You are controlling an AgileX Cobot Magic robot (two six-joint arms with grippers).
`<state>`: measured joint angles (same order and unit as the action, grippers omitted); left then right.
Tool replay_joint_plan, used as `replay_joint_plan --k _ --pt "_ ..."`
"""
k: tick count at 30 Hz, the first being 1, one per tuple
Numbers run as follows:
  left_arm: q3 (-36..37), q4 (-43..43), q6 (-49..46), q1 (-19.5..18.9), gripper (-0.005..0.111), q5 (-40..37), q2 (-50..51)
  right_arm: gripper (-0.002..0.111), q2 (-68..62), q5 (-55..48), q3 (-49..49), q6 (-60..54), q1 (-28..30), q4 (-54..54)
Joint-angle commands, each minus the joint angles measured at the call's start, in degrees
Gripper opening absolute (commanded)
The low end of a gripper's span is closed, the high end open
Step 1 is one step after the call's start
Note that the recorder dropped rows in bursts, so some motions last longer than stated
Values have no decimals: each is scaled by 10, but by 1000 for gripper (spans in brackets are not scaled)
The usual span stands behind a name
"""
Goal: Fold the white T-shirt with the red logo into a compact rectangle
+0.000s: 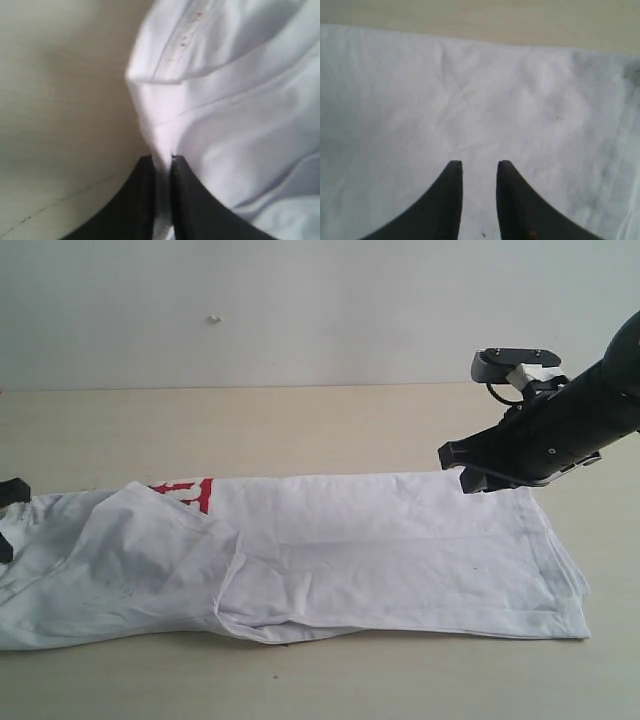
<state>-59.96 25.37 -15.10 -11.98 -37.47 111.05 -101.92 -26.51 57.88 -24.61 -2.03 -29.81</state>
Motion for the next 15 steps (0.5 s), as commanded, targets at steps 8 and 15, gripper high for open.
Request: replay_joint_plan --k 8,15 --pt "-86 75 -31 148 0 -75 -146 26 0 -48 87 9 3 5" --pt "-145 131 -42 358 0 -18 -147 46 0 -167 214 81 28 32"
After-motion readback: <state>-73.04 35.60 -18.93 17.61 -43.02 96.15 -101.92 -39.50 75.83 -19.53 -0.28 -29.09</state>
